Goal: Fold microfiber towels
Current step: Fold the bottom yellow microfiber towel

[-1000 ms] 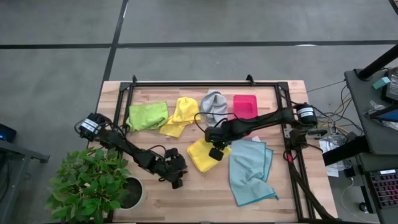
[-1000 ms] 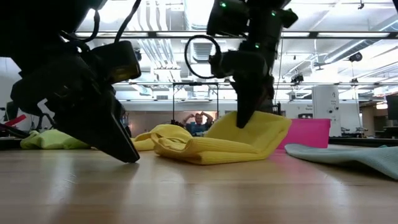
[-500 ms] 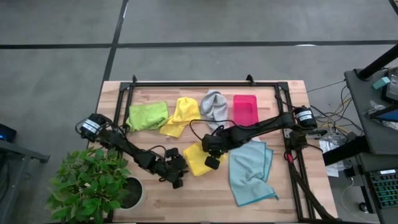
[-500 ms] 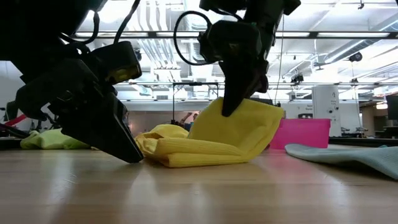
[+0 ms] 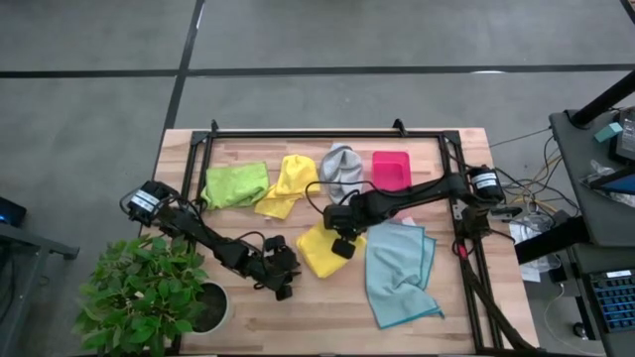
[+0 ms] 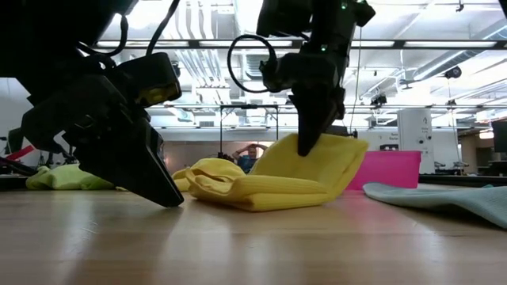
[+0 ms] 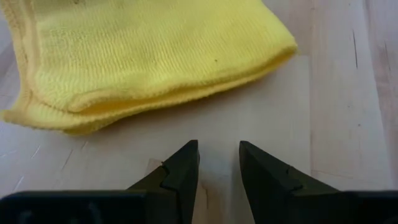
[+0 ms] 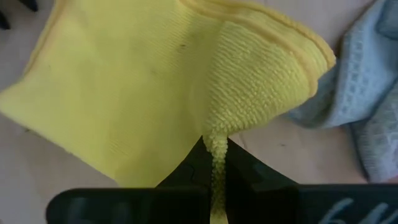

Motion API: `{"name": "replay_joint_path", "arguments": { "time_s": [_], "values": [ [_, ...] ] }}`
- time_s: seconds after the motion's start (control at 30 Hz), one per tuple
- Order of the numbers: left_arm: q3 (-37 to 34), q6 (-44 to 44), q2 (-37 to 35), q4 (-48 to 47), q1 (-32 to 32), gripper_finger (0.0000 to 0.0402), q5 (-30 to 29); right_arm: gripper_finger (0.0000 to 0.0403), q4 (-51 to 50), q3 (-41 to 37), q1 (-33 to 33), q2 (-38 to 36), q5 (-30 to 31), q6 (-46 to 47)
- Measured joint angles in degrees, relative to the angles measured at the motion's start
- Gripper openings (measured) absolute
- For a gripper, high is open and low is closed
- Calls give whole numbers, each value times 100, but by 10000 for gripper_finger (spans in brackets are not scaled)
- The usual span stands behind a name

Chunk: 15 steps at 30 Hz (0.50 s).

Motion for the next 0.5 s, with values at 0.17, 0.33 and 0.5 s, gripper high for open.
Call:
{"name": "replay_joint_path", "arguments": {
  "time_s": [0.17, 0.33, 0.5],
  "values": [
    [-1, 1, 57, 20, -2, 105, -27, 9, 68, 0, -13, 0, 0, 52],
    [-14, 2, 253, 266, 2, 105, -116, 9, 131, 0, 78, 0, 0, 232],
    [-10, -3, 417, 507, 4, 105, -184, 9, 131, 0, 141, 0, -15, 455]
  ]
}}
